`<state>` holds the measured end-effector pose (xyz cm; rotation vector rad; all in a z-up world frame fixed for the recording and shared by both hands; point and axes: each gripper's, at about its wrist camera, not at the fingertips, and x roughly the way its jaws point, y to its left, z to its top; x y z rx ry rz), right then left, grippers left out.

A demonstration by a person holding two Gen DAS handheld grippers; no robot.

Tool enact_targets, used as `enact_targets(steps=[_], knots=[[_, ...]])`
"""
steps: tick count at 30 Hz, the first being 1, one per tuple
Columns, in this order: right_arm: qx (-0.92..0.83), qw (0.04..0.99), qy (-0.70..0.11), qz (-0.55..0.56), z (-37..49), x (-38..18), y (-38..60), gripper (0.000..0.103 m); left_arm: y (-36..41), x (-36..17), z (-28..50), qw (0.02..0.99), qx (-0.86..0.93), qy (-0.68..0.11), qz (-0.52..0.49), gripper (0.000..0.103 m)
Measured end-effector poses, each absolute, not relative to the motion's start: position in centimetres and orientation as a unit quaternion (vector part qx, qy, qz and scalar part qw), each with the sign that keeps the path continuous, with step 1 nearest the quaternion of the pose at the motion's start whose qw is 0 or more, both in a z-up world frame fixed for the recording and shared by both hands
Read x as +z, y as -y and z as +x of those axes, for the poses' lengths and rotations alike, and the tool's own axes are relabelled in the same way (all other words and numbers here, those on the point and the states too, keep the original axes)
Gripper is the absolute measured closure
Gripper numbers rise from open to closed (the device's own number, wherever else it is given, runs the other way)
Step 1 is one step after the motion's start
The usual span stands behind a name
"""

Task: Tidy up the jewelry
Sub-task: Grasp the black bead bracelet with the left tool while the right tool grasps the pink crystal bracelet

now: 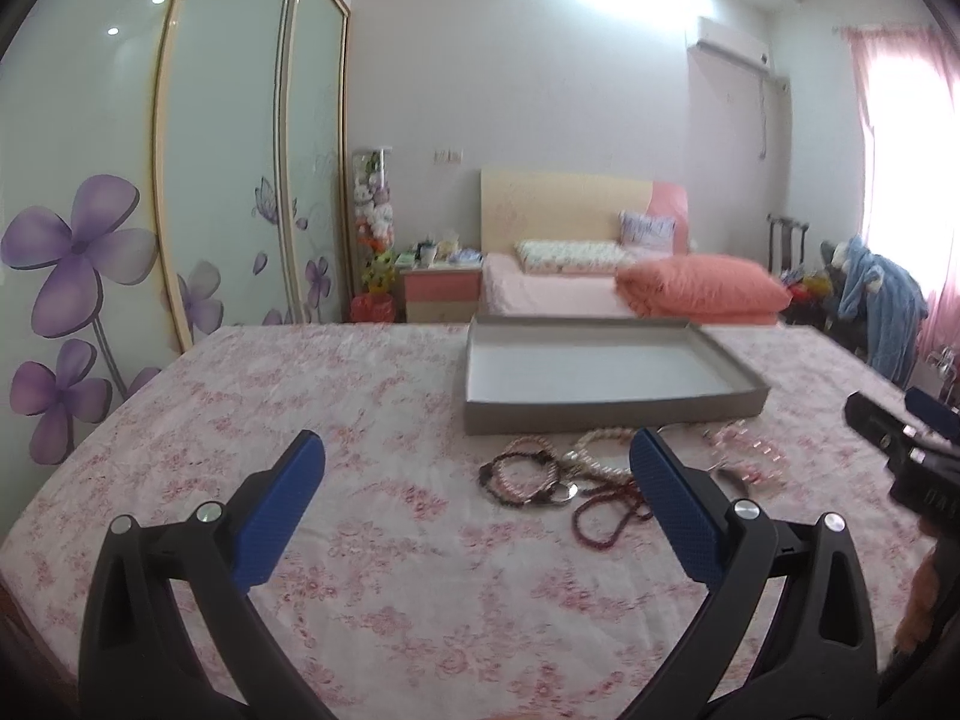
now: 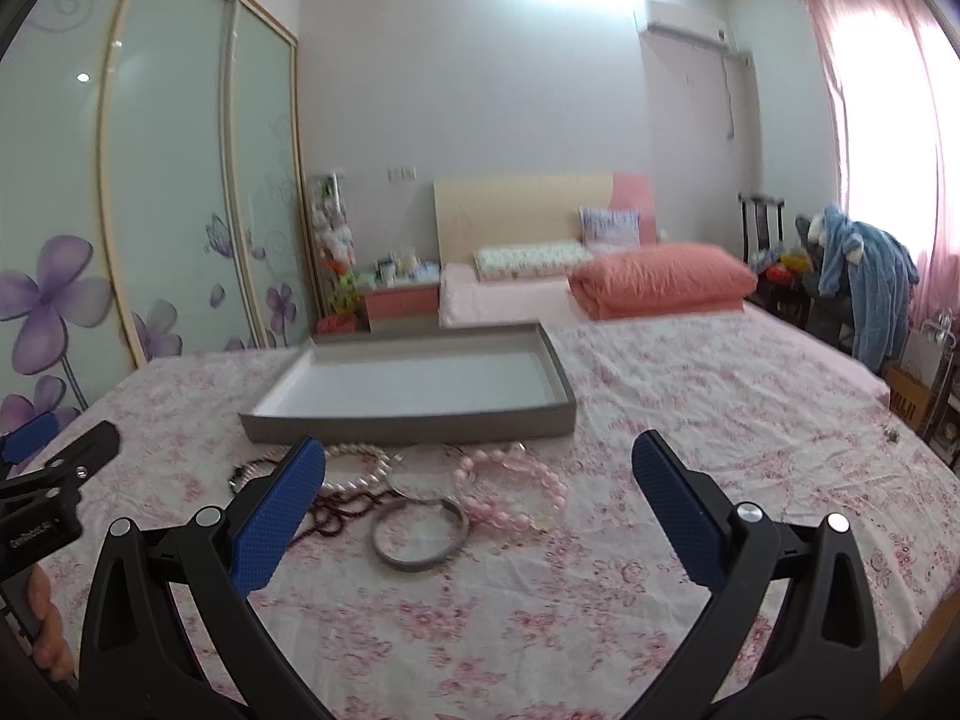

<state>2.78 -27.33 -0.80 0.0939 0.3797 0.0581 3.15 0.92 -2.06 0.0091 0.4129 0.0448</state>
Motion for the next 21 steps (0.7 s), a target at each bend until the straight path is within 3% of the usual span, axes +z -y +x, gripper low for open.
enact_targets(steps=[3,10,15,18,21], knots=[[0.032,0.969,-0.237,0.059,5.4,-1.6,28.5,0.002,-1.4,-2.3,4.7,0.970,0.022,-0.240,0.011,0.004],[0.036,0.933,-0.355,0.044,11.2,-4.2,28.8,0.051,-2.2,-3.6,8.6,0.947,-0.004,-0.321,0.012,0.004],[0.032,0.913,-0.403,0.042,13.6,-6.4,29.2,0.063,-2.2,-4.8,11.1,0.932,-0.011,-0.363,0.020,0.004],[0.032,0.905,-0.423,0.037,14.0,-7.2,29.0,0.067,-1.9,-5.5,12.3,0.926,-0.011,-0.377,0.033,0.014],[0.023,0.902,-0.431,0.031,14.0,-7.5,28.9,0.075,-1.9,-6.6,13.9,0.917,-0.015,-0.398,0.035,0.031]])
